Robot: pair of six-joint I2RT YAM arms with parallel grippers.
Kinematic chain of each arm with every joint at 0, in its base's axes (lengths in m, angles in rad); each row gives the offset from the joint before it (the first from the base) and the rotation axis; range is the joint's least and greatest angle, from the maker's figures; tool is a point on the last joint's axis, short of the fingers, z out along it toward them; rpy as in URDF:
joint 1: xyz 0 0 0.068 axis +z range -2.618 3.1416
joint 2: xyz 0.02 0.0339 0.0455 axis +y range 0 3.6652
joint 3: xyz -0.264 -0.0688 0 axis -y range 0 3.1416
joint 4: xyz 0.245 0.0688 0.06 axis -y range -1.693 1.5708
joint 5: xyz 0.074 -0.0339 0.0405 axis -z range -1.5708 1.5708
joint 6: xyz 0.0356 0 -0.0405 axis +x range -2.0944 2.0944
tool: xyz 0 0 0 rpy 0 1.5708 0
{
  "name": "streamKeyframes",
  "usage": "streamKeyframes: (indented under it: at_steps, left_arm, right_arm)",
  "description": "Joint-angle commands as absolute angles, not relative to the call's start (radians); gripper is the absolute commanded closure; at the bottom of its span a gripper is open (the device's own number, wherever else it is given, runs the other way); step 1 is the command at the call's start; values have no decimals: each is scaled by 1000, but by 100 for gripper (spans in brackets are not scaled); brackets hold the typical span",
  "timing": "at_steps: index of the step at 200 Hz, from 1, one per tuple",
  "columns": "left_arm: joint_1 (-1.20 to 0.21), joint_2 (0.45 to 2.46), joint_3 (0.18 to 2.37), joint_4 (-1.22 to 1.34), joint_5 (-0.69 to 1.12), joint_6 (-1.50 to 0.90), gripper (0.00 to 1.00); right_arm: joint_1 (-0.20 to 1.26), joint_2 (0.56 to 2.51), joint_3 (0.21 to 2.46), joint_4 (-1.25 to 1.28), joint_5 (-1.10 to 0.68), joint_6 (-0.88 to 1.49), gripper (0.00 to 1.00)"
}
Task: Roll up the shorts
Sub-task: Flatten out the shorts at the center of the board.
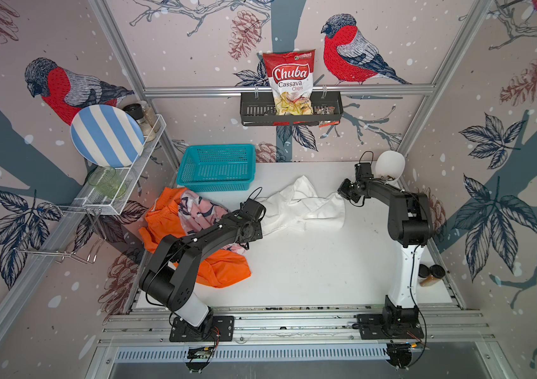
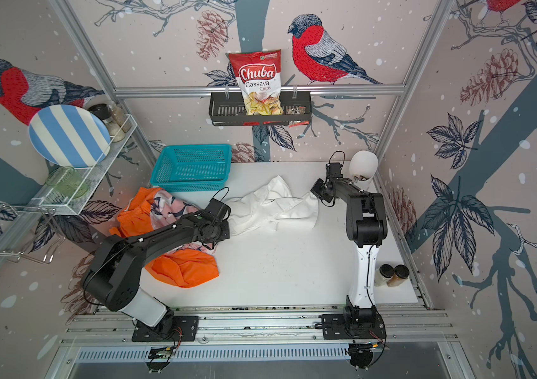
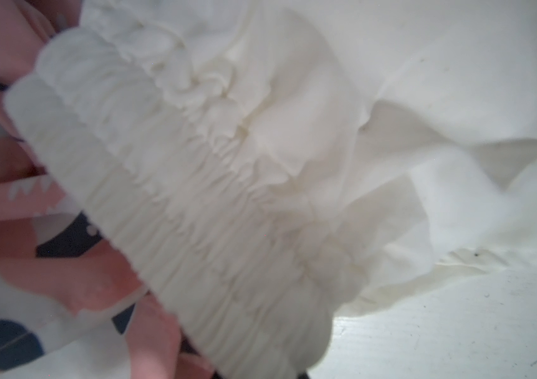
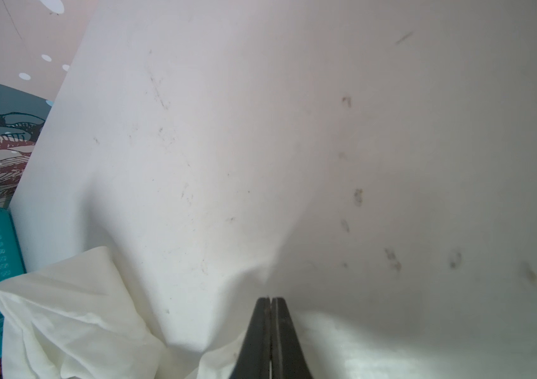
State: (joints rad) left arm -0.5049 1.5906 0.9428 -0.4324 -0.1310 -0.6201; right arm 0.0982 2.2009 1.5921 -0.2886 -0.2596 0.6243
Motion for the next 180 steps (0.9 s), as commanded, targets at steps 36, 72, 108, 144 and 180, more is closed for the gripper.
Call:
streamKeyframes:
  at_steps: [36,72,108,144,180]
  left_arm:
    - [-469,1612,1224,-480,-163,-554,100]
    - [-394,1703,1731,-519,-47,-452,100]
    - [-344,1802,2205,-585,45,-453,100]
    - [-317,1733,2117,-560,146,-492,100]
    - [-316,1456,1523,-409,172,-562,100]
  right_arm:
    - [74,1978,1579,-157,-179,595,100]
    - [39,1855,1775,-135,-144,598,100]
    - [4,1644,1783,-2,-51,601,100]
    - [-29,1392,1554,88,1,603,100]
    - [-34,1095,1198,47,3,617,100]
